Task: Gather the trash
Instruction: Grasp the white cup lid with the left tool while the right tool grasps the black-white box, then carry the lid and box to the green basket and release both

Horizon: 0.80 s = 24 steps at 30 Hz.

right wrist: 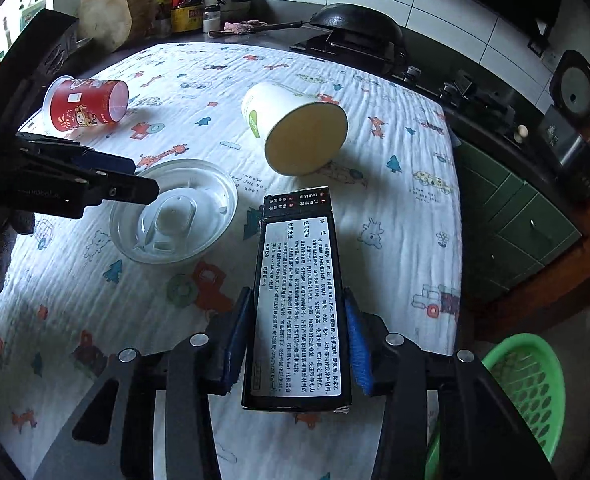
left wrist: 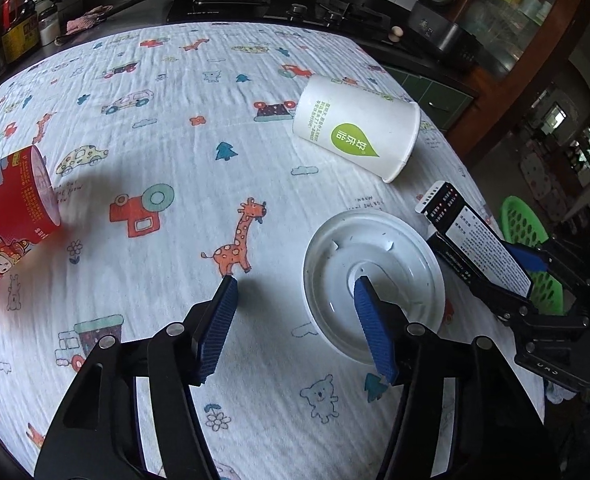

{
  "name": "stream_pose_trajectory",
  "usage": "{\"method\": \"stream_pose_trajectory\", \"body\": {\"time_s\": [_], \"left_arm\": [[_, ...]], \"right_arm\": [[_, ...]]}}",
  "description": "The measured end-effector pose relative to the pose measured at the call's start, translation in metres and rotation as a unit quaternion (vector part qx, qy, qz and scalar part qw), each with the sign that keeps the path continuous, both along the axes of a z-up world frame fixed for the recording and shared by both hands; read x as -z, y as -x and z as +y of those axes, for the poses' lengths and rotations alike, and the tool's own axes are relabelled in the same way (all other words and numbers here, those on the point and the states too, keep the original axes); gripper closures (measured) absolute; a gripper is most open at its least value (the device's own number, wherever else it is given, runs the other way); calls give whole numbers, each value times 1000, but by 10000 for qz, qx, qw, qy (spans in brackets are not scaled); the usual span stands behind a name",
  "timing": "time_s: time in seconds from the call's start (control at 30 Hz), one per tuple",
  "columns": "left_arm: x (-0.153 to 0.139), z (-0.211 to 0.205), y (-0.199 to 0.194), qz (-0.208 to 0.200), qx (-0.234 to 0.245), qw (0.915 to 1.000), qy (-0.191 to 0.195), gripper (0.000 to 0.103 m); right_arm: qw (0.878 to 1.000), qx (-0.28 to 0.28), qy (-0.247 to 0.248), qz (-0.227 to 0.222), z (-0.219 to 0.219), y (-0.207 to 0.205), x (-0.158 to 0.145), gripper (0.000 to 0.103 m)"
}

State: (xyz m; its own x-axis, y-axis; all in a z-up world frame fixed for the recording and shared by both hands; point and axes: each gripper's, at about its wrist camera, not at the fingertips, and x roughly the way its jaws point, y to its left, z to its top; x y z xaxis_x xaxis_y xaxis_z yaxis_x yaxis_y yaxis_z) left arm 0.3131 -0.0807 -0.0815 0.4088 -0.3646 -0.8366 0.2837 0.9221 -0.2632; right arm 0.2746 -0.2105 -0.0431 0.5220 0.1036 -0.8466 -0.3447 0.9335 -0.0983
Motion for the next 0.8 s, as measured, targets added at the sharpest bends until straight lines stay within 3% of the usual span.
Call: {"method": "stream_pose_trajectory", "body": {"time_s": [0.13,0.2,0.53,0.8], "left_arm": [[0,-5,-1,-6,94,10000,7,57],[0,-9,-1,-40,144,9999,-47,59],[0,-11,3,39,87,10000,29,95],[-17,-25,21,-96,259,9996,96,98]], "right_arm": [[9997,113,-197,27,-7,7,-3,61],[9991,192,-365,67,-12,10,-3,61],[9946,617,-835,37,-40,34,-13,61],[9859,1385,-936,-72,-102,64,-19,61]]}}
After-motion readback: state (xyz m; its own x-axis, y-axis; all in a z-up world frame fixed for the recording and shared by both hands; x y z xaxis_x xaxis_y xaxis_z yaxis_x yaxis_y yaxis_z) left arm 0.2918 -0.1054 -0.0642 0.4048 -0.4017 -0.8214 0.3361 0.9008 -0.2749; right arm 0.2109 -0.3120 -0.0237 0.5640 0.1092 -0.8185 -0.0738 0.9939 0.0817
